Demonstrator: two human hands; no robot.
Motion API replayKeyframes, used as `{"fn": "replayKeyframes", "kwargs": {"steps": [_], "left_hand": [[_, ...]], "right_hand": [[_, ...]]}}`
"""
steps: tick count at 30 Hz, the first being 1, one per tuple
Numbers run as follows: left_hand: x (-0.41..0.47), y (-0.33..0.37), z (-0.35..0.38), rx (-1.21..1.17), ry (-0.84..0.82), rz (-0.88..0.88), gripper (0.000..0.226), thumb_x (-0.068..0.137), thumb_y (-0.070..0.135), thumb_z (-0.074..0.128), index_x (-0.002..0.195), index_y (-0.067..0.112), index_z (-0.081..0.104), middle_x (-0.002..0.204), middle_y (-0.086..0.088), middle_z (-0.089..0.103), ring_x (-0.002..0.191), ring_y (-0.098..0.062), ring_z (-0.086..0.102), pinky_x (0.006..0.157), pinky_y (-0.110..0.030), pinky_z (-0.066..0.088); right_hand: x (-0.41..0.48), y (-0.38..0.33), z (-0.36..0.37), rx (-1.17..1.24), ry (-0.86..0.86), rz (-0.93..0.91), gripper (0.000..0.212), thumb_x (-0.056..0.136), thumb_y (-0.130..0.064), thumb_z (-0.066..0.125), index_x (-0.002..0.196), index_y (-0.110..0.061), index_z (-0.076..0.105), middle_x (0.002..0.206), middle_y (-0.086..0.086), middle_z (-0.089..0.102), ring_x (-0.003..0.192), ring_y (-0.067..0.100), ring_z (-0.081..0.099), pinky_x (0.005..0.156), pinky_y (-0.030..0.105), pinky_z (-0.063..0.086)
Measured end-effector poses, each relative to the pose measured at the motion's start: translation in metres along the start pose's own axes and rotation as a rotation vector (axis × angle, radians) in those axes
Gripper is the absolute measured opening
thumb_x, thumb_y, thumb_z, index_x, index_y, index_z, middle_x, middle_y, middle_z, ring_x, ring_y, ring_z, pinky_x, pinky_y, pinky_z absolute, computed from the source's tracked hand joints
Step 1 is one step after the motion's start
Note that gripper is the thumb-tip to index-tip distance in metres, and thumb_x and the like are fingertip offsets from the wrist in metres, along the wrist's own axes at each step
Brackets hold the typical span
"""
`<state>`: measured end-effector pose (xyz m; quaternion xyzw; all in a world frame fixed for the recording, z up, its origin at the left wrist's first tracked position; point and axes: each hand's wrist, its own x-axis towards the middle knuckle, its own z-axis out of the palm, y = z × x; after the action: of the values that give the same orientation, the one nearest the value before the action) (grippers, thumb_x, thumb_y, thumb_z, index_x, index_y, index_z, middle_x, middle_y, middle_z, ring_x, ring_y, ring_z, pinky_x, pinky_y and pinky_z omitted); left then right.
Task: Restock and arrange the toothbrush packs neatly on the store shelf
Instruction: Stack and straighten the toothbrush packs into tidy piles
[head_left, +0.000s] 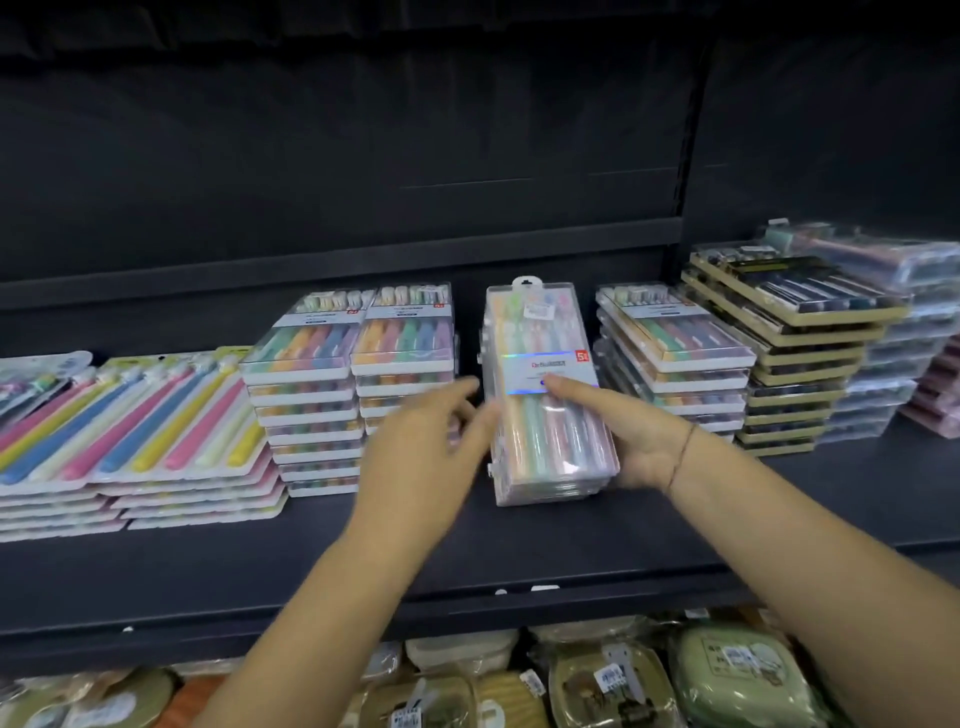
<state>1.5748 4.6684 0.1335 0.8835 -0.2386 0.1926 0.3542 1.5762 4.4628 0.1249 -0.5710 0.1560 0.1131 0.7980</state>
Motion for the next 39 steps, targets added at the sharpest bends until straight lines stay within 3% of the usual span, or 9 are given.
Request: {"fn": "replayKeyframes", "kwargs": {"steps": [3,8,16,19,22,24,27,34,39], "left_hand": [[0.028,-0.029,-0.022,0.396,0.306,0.211,0.053,0.095,0.049,0.037,0.130,0.015,0.057,0.123,-0.007,0.058,0.117,-0.024,0.045,0.101,-0.046,0.033],[0.043,-0.073,-0.014,0.568,0.187,0.135,0.058,0.095,0.056,0.029,0.136,0.024,0.054,0.133,0.000,0.058,0.125,-0.027,0.046,0.112,-0.052,0.021],[0.046,-0.076,-0.011,0.595,0.225,0.144,0.054,0.096,0.056,0.034,0.136,0.024,0.053,0.134,0.002,0.057,0.126,-0.028,0.048,0.112,-0.049,0.024],[0.047,-0.077,-0.011,0.606,0.225,0.159,0.056,0.096,0.058,0.032,0.136,0.024,0.052,0.134,0.002,0.056,0.124,-0.027,0.047,0.112,-0.047,0.022],[0.047,-0.078,-0.011,0.617,0.220,0.168,0.059,0.095,0.060,0.032,0.137,0.024,0.051,0.134,0.002,0.056,0.123,-0.028,0.047,0.112,-0.049,0.023],[0.047,-0.079,-0.011,0.617,0.222,0.175,0.060,0.094,0.061,0.032,0.136,0.023,0.051,0.134,0.001,0.055,0.123,-0.028,0.048,0.112,-0.049,0.024],[0.047,-0.079,-0.011,0.618,0.212,0.171,0.061,0.093,0.061,0.032,0.137,0.023,0.051,0.134,0.001,0.055,0.124,-0.028,0.047,0.112,-0.049,0.023],[0.048,-0.080,-0.011,0.632,0.199,0.162,0.062,0.093,0.061,0.031,0.137,0.022,0.051,0.134,-0.001,0.054,0.125,-0.030,0.046,0.111,-0.051,0.024],[0.044,-0.080,-0.003,0.606,0.249,0.153,0.070,0.093,0.060,0.033,0.146,0.015,0.039,0.151,-0.012,0.038,0.138,-0.033,0.033,0.117,-0.052,0.015]], "right_hand": [[0.015,-0.017,0.003,-0.142,0.054,0.204,0.059,0.051,-0.044,0.088,0.101,-0.015,0.074,0.104,0.010,0.074,0.097,0.028,0.071,0.094,0.045,0.052],[0.042,-0.026,0.013,-0.289,0.172,0.344,0.066,0.054,-0.058,0.086,0.101,-0.014,0.073,0.099,0.011,0.074,0.092,0.030,0.069,0.082,0.042,0.054],[0.057,-0.020,0.016,-0.421,0.204,0.144,0.056,0.080,-0.059,0.069,0.119,-0.019,0.063,0.112,0.007,0.069,0.098,0.024,0.066,0.090,0.044,0.053],[0.041,0.006,0.005,-0.411,0.060,-0.070,0.100,0.064,-0.078,0.069,0.145,-0.025,0.042,0.143,-0.006,0.051,0.129,0.014,0.050,0.115,0.044,0.033],[0.018,0.041,-0.005,-0.514,-0.064,-0.291,0.130,0.061,-0.052,0.087,0.154,-0.038,-0.002,0.150,-0.020,0.036,0.132,0.000,0.044,0.114,0.029,0.034],[0.013,0.058,-0.009,-0.664,-0.053,-0.413,0.126,0.068,-0.020,0.088,0.150,-0.047,-0.003,0.137,-0.032,0.042,0.118,-0.015,0.050,0.097,0.009,0.040],[0.022,0.065,-0.005,-0.837,0.149,-0.515,0.123,0.072,-0.011,0.085,0.146,-0.052,-0.004,0.120,-0.039,0.043,0.099,-0.022,0.052,0.081,-0.006,0.035],[0.042,0.048,-0.004,-0.953,0.199,-0.532,0.118,0.072,-0.016,0.086,0.153,-0.041,0.005,0.126,-0.020,0.053,0.110,0.003,0.054,0.095,0.014,0.038],[0.045,0.047,-0.010,-0.844,0.046,-0.496,0.113,0.075,-0.010,0.083,0.152,-0.041,0.006,0.129,-0.031,0.047,0.110,-0.012,0.053,0.100,0.012,0.041]]}}
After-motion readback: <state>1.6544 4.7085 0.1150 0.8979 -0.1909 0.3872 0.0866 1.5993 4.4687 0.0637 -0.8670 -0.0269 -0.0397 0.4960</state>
